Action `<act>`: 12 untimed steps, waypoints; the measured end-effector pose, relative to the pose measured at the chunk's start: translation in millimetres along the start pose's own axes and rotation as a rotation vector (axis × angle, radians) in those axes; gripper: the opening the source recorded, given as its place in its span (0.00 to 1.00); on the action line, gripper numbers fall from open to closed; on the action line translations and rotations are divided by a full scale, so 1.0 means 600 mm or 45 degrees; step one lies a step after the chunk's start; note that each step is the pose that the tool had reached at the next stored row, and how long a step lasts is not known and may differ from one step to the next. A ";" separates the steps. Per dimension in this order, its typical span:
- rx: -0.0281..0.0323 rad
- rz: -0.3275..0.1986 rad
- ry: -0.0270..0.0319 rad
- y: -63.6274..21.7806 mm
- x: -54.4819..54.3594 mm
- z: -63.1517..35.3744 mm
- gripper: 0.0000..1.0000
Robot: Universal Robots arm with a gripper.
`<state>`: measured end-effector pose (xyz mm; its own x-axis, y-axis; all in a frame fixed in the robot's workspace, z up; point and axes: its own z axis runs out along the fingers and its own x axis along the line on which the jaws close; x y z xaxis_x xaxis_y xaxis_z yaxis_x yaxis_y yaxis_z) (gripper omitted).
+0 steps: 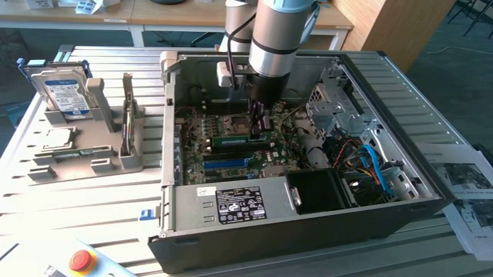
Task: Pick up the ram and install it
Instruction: 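Insert the ram into the slot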
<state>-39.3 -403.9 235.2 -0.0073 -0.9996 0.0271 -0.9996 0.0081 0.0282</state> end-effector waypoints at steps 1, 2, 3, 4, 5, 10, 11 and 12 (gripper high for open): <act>0.0000 0.000 0.0002 0.000 0.000 0.000 0.12; 0.0000 0.000 0.0002 0.000 0.001 0.000 0.12; 0.0000 0.000 0.0001 0.000 0.002 0.000 0.12; 0.0000 0.000 0.0002 0.000 0.002 0.000 0.12; -0.0001 0.000 0.0002 0.000 0.003 0.000 0.12; -0.0001 0.000 0.0002 0.000 0.005 0.000 0.12; 0.0000 0.000 0.0002 0.000 0.005 0.000 0.12; -0.0001 0.000 0.0003 0.000 0.005 0.000 0.12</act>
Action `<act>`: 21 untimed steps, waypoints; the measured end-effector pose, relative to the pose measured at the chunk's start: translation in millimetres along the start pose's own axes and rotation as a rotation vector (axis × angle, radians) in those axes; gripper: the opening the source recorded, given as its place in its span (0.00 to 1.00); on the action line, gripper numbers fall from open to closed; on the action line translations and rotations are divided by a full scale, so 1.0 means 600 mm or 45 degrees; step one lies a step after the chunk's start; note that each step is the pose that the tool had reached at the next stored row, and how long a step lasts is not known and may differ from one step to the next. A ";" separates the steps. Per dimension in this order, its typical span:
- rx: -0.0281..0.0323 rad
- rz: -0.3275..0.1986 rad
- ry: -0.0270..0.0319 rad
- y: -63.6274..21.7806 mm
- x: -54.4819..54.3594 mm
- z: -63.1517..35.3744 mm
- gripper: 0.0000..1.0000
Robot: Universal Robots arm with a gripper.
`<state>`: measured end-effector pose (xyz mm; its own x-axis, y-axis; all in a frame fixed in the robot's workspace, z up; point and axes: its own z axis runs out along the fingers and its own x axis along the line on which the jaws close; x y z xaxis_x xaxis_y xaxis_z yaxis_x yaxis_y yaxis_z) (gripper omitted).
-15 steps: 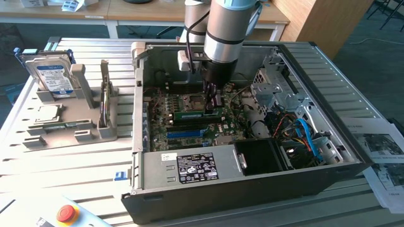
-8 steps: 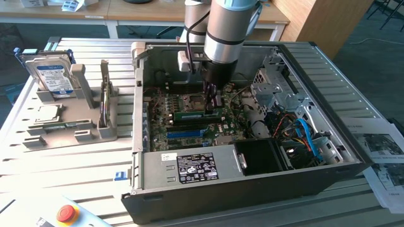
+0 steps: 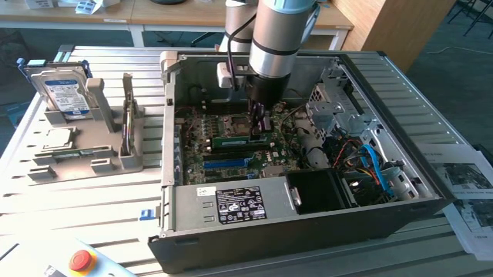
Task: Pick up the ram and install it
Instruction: 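Insert the ram into the slot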
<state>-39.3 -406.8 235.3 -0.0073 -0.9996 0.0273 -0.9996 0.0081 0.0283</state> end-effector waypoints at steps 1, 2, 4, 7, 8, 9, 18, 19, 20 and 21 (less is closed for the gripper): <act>0.0000 0.000 0.0001 0.000 0.000 0.000 0.12; 0.0003 0.000 0.0001 0.000 0.000 0.000 0.12; 0.0014 0.000 0.0000 0.000 0.000 0.002 0.12; 0.0018 0.000 0.0003 0.000 0.000 0.002 0.12; 0.0018 0.000 0.0002 0.000 0.000 0.002 0.12; 0.0020 0.000 0.0001 0.000 0.000 0.003 0.12; 0.0042 0.000 0.0000 0.003 0.000 0.005 0.12; 0.0043 0.000 0.0001 0.003 0.000 0.005 0.12; 0.0043 0.000 0.0002 0.003 0.000 0.005 0.12; 0.0044 0.000 0.0002 0.003 0.000 0.005 0.12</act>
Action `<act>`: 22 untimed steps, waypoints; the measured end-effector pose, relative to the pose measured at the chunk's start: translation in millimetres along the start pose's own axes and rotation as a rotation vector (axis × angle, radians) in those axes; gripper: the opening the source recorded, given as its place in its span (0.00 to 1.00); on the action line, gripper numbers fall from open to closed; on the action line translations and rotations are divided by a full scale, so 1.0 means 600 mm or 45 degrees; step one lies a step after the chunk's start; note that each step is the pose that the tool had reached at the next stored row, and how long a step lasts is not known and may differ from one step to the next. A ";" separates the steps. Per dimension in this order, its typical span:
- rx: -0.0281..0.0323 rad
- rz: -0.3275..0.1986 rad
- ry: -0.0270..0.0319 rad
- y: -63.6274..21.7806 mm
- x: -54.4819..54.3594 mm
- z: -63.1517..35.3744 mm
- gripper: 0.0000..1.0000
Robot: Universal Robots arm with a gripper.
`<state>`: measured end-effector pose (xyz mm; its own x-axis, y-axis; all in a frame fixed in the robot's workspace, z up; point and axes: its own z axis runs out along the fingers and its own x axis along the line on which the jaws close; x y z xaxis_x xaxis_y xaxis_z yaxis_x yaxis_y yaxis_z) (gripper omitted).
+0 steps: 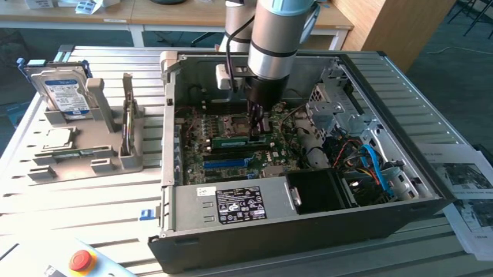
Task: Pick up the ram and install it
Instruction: 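Insert the ram into the slot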
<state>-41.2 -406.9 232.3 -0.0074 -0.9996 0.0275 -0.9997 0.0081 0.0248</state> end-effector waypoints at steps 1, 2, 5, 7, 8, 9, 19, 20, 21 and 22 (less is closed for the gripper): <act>0.0001 0.000 -0.0002 0.000 0.000 0.000 0.12; 0.0005 0.000 -0.0005 0.000 0.000 0.001 0.12; 0.0006 0.000 -0.0001 0.000 0.000 0.001 0.12; 0.0010 0.000 -0.0002 0.000 0.000 0.001 0.12; 0.0010 0.000 -0.0003 0.000 0.000 0.001 0.12; 0.0011 0.000 -0.0002 0.000 0.000 0.001 0.12; 0.0025 0.000 -0.0003 -0.001 0.000 0.005 0.12; 0.0028 0.000 -0.0003 -0.001 0.000 0.006 0.12; 0.0030 0.000 -0.0003 0.000 0.000 0.006 0.12; 0.0031 0.000 -0.0002 0.000 0.000 0.007 0.12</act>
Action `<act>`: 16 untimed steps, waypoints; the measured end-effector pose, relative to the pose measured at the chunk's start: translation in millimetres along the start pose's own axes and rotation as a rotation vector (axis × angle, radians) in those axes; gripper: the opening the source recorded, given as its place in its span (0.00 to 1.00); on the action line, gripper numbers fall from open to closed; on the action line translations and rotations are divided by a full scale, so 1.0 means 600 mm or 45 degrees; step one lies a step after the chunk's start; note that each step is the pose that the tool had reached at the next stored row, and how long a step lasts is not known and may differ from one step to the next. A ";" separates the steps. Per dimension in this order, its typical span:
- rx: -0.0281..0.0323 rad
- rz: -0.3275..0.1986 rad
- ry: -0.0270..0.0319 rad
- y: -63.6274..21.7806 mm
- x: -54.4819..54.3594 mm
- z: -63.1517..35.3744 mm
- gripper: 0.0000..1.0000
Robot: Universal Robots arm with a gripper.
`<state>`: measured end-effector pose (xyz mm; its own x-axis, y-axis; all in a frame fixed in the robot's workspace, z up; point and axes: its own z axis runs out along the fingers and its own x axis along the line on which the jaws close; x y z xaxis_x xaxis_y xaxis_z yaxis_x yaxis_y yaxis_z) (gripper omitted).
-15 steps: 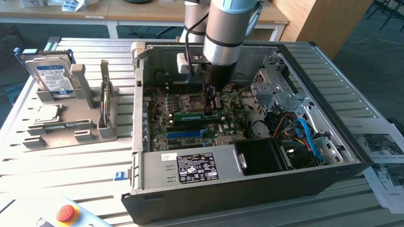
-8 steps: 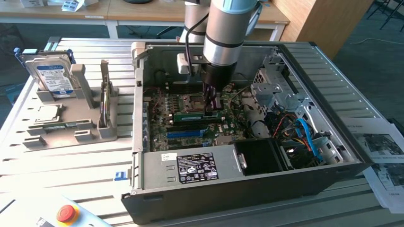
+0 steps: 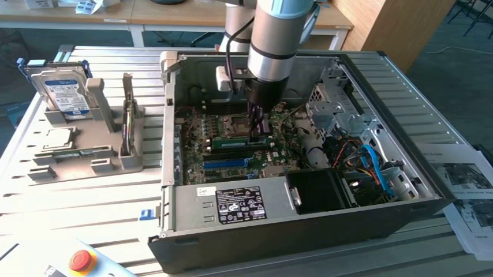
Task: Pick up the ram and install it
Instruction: 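Insert the ram into the slot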
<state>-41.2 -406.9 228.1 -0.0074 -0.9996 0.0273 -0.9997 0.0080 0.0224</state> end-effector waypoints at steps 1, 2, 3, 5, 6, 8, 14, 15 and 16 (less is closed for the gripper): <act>-0.0001 0.000 0.0002 0.000 0.000 0.000 0.12; 0.0000 0.000 0.0003 0.000 0.000 0.000 0.12; 0.0000 0.000 0.0003 0.000 0.000 0.000 0.12; 0.0001 0.000 -0.0001 0.000 0.000 0.001 0.12; 0.0001 0.000 -0.0001 0.000 0.000 0.001 0.12; 0.0002 0.000 -0.0001 0.000 0.000 0.001 0.12; -0.0005 0.000 -0.0001 0.000 0.000 -0.004 0.12; -0.0008 0.000 -0.0002 0.000 0.000 -0.005 0.12; -0.0010 0.000 0.0000 0.000 0.000 -0.007 0.12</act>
<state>-41.3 -406.8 232.3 -0.0076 -0.9996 0.0273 -0.9997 0.0082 0.0231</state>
